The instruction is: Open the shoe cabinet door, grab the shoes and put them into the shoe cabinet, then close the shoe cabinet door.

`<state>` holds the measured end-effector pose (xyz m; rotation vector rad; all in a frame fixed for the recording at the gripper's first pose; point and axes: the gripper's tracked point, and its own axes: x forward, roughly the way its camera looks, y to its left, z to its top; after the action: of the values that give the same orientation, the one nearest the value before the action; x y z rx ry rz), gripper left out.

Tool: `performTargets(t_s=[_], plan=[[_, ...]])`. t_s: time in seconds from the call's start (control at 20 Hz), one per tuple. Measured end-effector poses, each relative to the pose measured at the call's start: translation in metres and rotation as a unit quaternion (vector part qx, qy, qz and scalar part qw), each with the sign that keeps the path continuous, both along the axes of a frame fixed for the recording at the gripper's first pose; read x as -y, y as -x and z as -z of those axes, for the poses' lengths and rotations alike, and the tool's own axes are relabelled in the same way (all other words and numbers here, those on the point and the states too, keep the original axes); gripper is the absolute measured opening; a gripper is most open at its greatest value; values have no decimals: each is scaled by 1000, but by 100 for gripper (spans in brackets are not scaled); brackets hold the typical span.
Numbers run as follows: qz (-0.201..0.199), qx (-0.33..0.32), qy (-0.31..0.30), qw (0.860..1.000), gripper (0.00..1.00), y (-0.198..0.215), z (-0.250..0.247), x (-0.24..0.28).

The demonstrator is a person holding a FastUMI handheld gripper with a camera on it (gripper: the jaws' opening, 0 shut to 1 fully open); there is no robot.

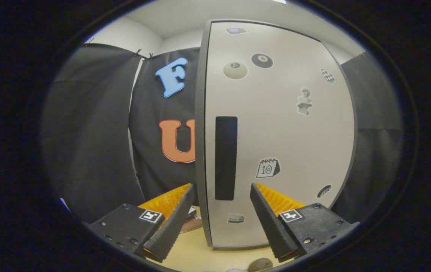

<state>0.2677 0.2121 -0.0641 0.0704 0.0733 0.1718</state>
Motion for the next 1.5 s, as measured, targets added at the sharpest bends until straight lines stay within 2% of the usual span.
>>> performTargets(t_s=[0.15, 0.25, 0.3, 0.4, 0.6, 1.0, 1.25, 1.5], plan=[[4, 2, -8, 1000, 92, -21, -8, 1], [-2, 0, -15, 1000, 84, -25, -10, 0], [-2, 2, -15, 1000, 75, -27, -12, 0], [-5, 3, -9, 1000, 66, -30, -12, 0], [-22, -6, -9, 1000, 41, -32, -13, -2], [-50, -21, 5, 998, 30, -21, -11, 3], [-69, -23, -3, 997, 29, 21, -11, 17], [-70, -22, -11, 997, 27, 63, -10, 38]])
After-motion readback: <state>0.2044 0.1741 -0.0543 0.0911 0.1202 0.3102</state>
